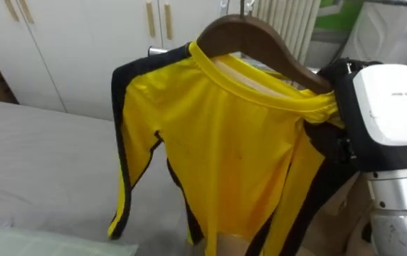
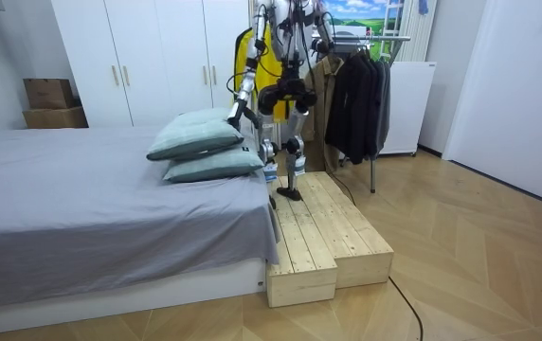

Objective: Hang clothes

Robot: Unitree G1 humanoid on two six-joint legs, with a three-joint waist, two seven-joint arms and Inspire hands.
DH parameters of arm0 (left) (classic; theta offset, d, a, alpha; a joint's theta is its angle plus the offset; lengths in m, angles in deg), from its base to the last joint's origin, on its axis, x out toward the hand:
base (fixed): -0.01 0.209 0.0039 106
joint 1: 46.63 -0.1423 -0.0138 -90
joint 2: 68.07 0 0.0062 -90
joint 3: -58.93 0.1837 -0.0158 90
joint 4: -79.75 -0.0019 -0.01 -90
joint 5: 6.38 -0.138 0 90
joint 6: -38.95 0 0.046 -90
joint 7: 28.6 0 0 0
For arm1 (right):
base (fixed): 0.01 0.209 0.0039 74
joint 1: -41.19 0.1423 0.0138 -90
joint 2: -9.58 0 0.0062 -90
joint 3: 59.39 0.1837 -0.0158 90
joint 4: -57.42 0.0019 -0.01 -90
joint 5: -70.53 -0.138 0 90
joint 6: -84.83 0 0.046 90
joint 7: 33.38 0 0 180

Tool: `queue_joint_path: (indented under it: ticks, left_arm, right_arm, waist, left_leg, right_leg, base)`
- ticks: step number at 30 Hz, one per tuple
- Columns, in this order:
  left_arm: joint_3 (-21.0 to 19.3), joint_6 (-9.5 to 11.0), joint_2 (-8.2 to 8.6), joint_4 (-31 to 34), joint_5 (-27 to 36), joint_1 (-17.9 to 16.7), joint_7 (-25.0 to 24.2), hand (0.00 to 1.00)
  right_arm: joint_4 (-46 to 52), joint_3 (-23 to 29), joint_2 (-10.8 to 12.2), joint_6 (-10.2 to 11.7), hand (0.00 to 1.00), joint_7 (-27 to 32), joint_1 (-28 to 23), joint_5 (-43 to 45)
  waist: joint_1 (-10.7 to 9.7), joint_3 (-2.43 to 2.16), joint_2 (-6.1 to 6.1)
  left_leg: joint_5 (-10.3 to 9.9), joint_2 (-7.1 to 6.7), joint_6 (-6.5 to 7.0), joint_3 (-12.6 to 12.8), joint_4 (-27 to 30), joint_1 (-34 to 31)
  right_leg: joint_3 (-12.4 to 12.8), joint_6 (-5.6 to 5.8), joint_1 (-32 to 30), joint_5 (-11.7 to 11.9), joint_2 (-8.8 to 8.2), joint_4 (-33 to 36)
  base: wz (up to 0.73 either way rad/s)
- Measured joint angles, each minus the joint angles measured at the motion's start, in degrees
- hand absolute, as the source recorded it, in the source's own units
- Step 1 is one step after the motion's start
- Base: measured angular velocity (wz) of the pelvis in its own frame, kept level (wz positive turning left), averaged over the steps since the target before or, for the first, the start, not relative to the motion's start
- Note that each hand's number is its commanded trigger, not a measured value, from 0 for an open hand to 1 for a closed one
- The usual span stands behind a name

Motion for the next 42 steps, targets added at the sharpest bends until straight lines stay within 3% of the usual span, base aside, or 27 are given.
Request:
queue_joint_path:
  ticks: [3,7,11,13,14,16,17,18,21,22,24,25,35,42]
  left_arm:
    - [1.7,0.0,0.00,0.0,0.0,0.5,-0.1,0.00]
    - [2.5,0.0,-0.05,0.0,0.0,1.1,-0.2,0.00]
    - [2.5,0.5,-0.15,-1.3,2.1,1.1,-0.8,0.00]
    - [2.4,0.6,-0.16,-2.0,4.1,1.1,-0.8,0.00]
    - [2.1,0.8,-0.17,-2.4,4.8,1.1,-0.8,0.00]
    - [0.9,0.9,-0.19,-2.8,5.1,1.0,-0.8,0.00]
    - [0.2,0.9,-0.20,-2.9,5.1,0.6,-0.9,0.00]
    - [-0.1,0.8,-0.57,-2.9,5.1,0.4,-0.9,0.00]
    - [-0.1,0.8,-1.18,-1.9,5.0,0.5,-0.9,0.00]
    - [-0.3,0.8,-1.16,-1.9,5.0,0.7,-0.9,0.00]
    - [-1.8,0.8,-1.17,-1.9,5.0,0.8,-0.9,0.00]
    - [-2.0,0.8,-1.17,-1.9,5.0,0.8,-0.9,0.00]
    - [-2.6,0.9,-1.19,-1.5,5.0,1.0,-0.1,0.00]
    - [-3.0,1.0,-1.19,-1.5,5.0,1.0,-0.1,0.00]
  right_arm:
    - [0.0,0.0,0.2,-0.1,1.00,0.0,-0.1,0.4]
    - [0.0,0.0,0.3,0.0,1.00,-0.2,-0.2,0.7]
    - [0.2,0.0,0.3,-0.1,1.00,-0.3,-1.0,-1.0]
    - [0.2,0.0,0.2,-0.5,1.00,-0.5,-1.0,-1.8]
    - [0.2,0.0,0.3,-0.6,1.00,-0.6,-1.0,-2.7]
    - [0.2,0.0,0.1,-0.4,1.00,-0.7,-1.0,-3.3]
    - [0.1,0.0,0.1,0.0,1.00,-1.1,-1.1,-3.4]
    - [0.1,0.0,0.1,0.1,1.00,-1.1,-1.6,-3.4]
    - [0.2,-0.1,0.0,0.0,1.00,-1.3,-1.8,-3.4]
    - [0.2,-0.1,0.0,0.0,1.00,-2.1,-1.8,-3.6]
    - [0.2,-0.2,0.1,0.0,1.00,-3.7,-1.8,-3.7]
    - [0.2,-0.2,0.1,-0.1,1.00,-4.1,-1.8,-3.7]
    - [0.2,0.0,-0.3,-0.7,1.00,-9.7,-1.7,-12.1]
    - [0.1,0.0,-0.3,-1.1,1.00,-13.4,-1.7,-13.0]
  waist:
    - [0.0,0.02,0.03]
    - [-0.1,0.00,0.04]
    - [0.7,-0.03,-0.05]
    - [1.4,-0.03,-0.05]
    - [2.0,-0.06,-0.11]
    - [3.9,-0.16,-0.42]
    - [5.0,-0.14,-0.44]
    - [5.0,-0.15,-0.44]
    - [4.7,-0.42,-0.99]
    - [4.7,-0.45,-1.08]
    - [4.8,-0.50,-1.53]
    - [4.7,-0.48,-1.58]
    - [4.2,-0.42,-2.50]
    - [4.4,-0.36,-2.48]
  left_leg:
    - [-0.4,-0.06,0.53,1.6,0.0,0.0]
    - [-0.4,-0.16,0.64,2.3,-0.1,0.0]
    - [-0.1,0.22,0.62,4.8,-1.2,1.2]
    - [-0.2,0.67,0.61,6.6,-1.8,1.6]
    - [-0.2,1.19,0.56,7.9,-2.3,1.9]
    - [-0.5,2.23,0.32,10.7,-2.6,2.4]
    - [-1.4,2.74,0.15,12.2,-1.8,2.9]
    - [-2.3,3.08,-0.13,12.2,-0.6,3.2]
    - [-2.4,2.83,-0.56,11.6,-0.9,3.5]
    - [-2.5,2.80,-0.84,11.4,-1.2,3.9]
    - [-2.8,2.82,-1.22,11.3,-1.2,4.2]
    - [-2.8,2.85,-1.25,11.3,-1.2,4.3]
    - [-3.5,2.91,-0.87,10.5,-1.1,4.6]
    - [-3.5,2.90,-0.92,10.5,-1.2,4.7]
  right_leg:
    - [-0.5,0.80,-0.4,0.5,-0.51,-0.3]
    - [1.0,1.24,-0.3,0.8,-0.20,-0.8]
    - [4.3,1.66,-0.1,1.1,0.76,-1.1]
    - [5.9,2.34,0.1,1.6,1.23,-1.9]
    - [6.0,3.20,0.1,2.1,1.24,-3.1]
    - [-0.7,4.10,-1.6,2.7,-0.74,-3.8]
    - [-11.6,4.11,-2.7,2.5,-4.29,-4.0]
    - [-17.3,3.63,-2.5,1.8,-5.96,-3.8]
    - [-15.5,2.90,-1.8,1.4,-4.93,-3.9]
    - [-15.1,2.30,-1.4,1.4,-4.66,-3.8]
    - [-14.6,-0.03,-1.1,1.6,-4.35,-3.5]
    - [-14.6,-0.19,-1.0,1.6,-4.30,-3.4]
    - [-14.7,-0.26,-0.2,1.6,-4.20,-3.9]
    - [-14.7,-0.24,-0.2,1.6,-4.16,-3.9]
  base:
    - [-0.26]
    - [-0.12]
    - [-0.32]
    - [-0.50]
    - [-0.65]
    - [-0.77]
    - [-0.57]
    - [-0.35]
    - [0.09]
    - [-0.06]
    - [-0.11]
    - [-0.04]
    - [0.00]
    - [0.00]
